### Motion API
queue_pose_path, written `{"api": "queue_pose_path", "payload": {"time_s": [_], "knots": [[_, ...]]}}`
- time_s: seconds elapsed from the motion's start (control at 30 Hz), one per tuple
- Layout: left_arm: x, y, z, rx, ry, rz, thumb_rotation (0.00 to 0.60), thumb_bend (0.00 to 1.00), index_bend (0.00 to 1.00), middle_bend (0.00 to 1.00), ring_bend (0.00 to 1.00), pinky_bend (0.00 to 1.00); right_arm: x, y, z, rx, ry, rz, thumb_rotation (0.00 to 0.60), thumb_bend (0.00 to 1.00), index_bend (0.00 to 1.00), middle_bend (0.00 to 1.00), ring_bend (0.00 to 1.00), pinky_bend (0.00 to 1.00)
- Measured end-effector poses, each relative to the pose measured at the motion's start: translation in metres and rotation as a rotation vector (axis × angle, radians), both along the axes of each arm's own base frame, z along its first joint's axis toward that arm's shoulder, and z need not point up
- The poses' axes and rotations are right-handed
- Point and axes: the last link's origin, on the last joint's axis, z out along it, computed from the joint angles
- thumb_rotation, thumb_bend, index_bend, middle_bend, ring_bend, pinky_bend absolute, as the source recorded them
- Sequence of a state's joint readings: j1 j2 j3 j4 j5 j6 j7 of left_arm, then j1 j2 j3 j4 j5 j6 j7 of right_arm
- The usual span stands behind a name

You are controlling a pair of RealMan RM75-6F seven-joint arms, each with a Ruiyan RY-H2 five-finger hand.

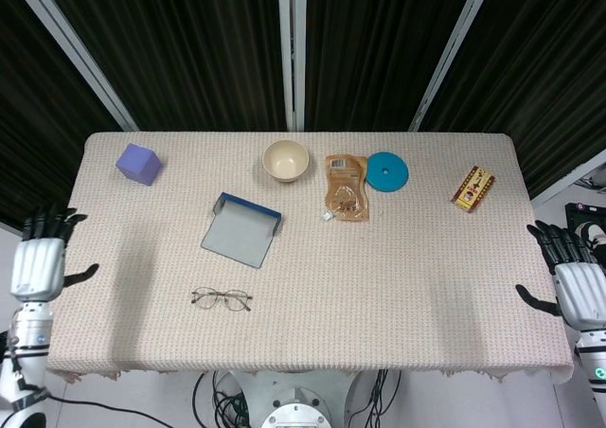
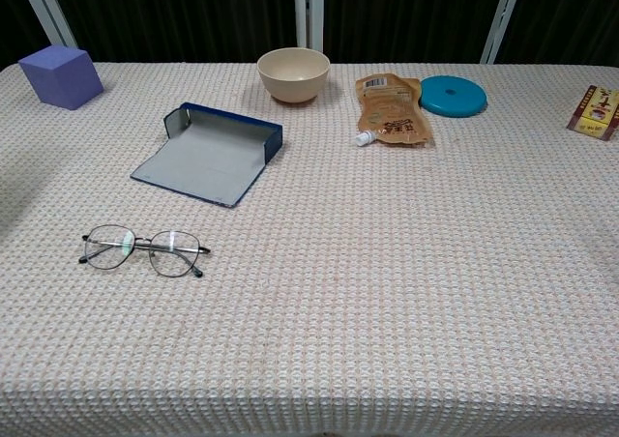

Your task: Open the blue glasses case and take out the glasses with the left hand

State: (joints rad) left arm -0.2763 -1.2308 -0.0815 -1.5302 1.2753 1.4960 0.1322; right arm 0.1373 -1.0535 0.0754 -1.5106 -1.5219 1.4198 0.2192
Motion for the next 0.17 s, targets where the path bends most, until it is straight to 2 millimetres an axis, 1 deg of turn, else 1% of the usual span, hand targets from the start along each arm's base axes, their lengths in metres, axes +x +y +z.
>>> {"api": "queue_pose_path", "payload": {"time_s": [0.07, 0.1, 0.17], "knots": [[-0.005, -0.016, 0.007, 0.024, 0.009, 0.015, 0.600, 0.09, 0.24, 0.16, 0.00, 0.00, 0.001, 0.004, 0.000, -0.007, -0.006, 0.008, 0.600, 0.15, 0.01, 0.05, 0.00, 0.00], [-0.006, -0.027, 0.009, 0.028, 0.008, 0.023, 0.600, 0.09, 0.24, 0.16, 0.00, 0.00, 0.001, 0.006, 0.000, -0.009, -0.010, 0.008, 0.600, 0.15, 0.01, 0.05, 0.00, 0.00], [-0.005, -0.041, 0.008, 0.019, -0.003, 0.033, 0.600, 0.09, 0.24, 0.16, 0.00, 0.00, 0.000, 0.013, -0.002, -0.011, -0.021, 0.002, 0.600, 0.15, 0.01, 0.05, 0.00, 0.00]]}}
